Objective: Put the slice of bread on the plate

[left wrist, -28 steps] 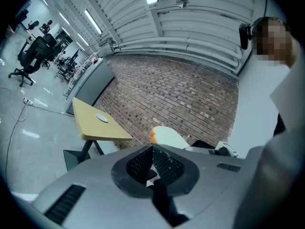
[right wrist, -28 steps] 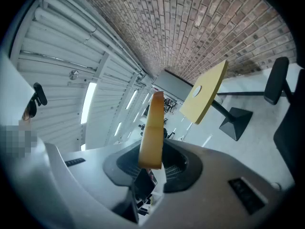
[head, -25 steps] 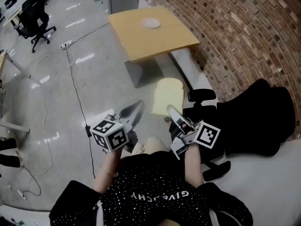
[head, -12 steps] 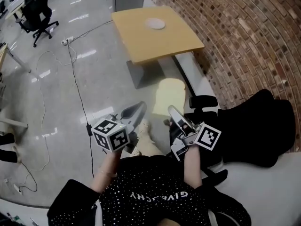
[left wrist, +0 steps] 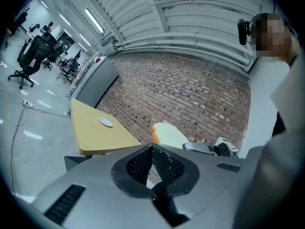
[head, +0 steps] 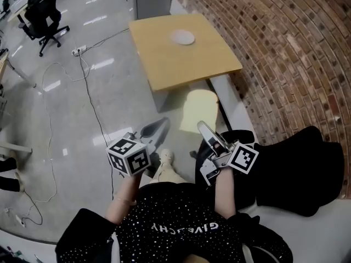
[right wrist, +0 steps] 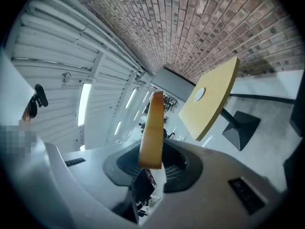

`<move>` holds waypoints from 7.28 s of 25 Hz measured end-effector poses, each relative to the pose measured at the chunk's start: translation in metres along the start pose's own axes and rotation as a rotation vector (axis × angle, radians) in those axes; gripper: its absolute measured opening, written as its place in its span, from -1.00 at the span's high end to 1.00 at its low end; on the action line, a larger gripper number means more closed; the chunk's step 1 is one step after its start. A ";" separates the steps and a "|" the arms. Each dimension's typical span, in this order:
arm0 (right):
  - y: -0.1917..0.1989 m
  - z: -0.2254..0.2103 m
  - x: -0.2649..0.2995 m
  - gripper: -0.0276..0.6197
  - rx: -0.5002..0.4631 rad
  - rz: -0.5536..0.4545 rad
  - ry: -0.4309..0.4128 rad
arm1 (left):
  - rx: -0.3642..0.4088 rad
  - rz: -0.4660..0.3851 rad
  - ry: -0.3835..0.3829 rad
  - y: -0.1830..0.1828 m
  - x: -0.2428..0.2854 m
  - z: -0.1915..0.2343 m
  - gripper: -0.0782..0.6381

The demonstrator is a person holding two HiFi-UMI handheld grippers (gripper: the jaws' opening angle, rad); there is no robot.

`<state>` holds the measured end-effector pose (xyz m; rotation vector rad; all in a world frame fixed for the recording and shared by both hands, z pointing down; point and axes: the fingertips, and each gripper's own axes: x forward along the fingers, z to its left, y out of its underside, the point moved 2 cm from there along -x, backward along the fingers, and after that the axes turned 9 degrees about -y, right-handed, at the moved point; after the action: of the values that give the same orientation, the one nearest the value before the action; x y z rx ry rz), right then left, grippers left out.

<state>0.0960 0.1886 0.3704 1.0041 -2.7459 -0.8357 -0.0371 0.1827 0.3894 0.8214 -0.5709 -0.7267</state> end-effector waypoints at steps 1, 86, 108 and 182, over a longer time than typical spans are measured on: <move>-0.007 -0.004 0.004 0.62 -0.002 0.000 0.000 | 0.001 -0.001 -0.001 -0.005 0.008 0.003 0.75; -0.296 -0.282 0.244 0.62 0.166 0.103 0.121 | -0.099 0.076 -0.138 -0.165 0.387 0.210 0.75; -0.308 -0.430 0.387 0.62 0.214 0.361 0.212 | -0.198 0.036 -0.287 -0.172 0.449 0.302 0.75; -0.327 -0.276 0.315 0.88 -0.131 0.311 0.083 | 0.127 0.038 -0.239 -0.211 0.418 0.194 0.75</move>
<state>0.1114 -0.3416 0.4023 0.5557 -2.6402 -0.8841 0.0147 -0.3215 0.3999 0.8442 -0.8522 -0.7646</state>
